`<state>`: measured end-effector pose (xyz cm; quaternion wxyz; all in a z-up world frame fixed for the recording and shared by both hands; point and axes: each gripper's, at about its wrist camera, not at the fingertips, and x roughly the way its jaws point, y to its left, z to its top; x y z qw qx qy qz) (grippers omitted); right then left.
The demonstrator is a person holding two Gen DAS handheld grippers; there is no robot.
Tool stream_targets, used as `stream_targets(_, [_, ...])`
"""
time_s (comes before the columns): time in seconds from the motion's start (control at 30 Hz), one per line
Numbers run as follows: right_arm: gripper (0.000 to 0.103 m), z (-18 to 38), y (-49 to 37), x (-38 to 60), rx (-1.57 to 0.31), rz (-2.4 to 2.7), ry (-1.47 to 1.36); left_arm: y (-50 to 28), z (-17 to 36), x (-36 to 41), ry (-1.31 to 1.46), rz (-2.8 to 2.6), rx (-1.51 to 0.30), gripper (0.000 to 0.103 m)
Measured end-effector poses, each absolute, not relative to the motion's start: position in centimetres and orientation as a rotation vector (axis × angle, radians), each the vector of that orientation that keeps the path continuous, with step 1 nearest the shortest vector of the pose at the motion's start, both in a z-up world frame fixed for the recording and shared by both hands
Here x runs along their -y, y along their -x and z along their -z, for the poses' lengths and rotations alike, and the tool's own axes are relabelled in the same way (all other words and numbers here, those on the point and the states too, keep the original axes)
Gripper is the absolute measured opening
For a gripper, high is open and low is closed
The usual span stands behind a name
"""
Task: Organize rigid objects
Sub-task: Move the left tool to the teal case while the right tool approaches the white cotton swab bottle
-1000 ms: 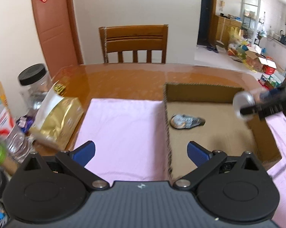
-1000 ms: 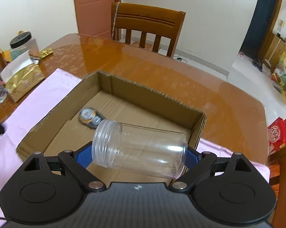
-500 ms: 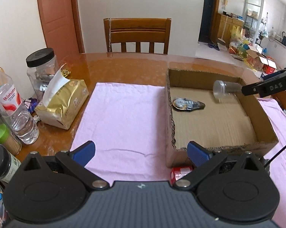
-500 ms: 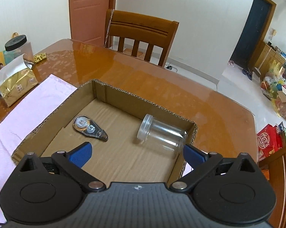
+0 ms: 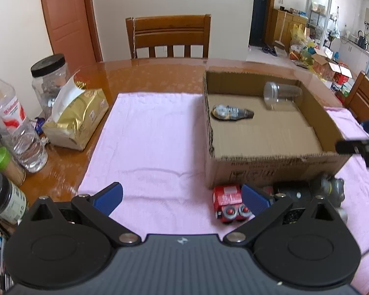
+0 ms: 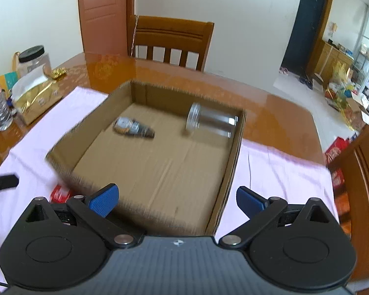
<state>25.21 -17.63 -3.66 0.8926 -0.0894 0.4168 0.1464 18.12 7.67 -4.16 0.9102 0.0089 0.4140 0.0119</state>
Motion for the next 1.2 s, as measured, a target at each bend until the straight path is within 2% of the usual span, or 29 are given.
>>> stream_targets(0.5, [0.103, 7.7, -15.3, 14.0, -1.016, -0.325, 0.119, -16.8, 5.5, -8.9, -0.03, 0.029, -0.889, 0.102])
stream_targets(0.9, [0.103, 10.8, -15.6, 9.4, -1.155, -0.136, 0.01, -17.3, 6.5, -10.2, -0.113, 0.153, -0.867, 0.102])
stream_targets(1.2, [0.103, 12.1, -15.4, 11.9, -1.187, 0.006, -0.044, -17.4, 7.7, -9.7, -0.119, 0.212, -0.896, 0.102])
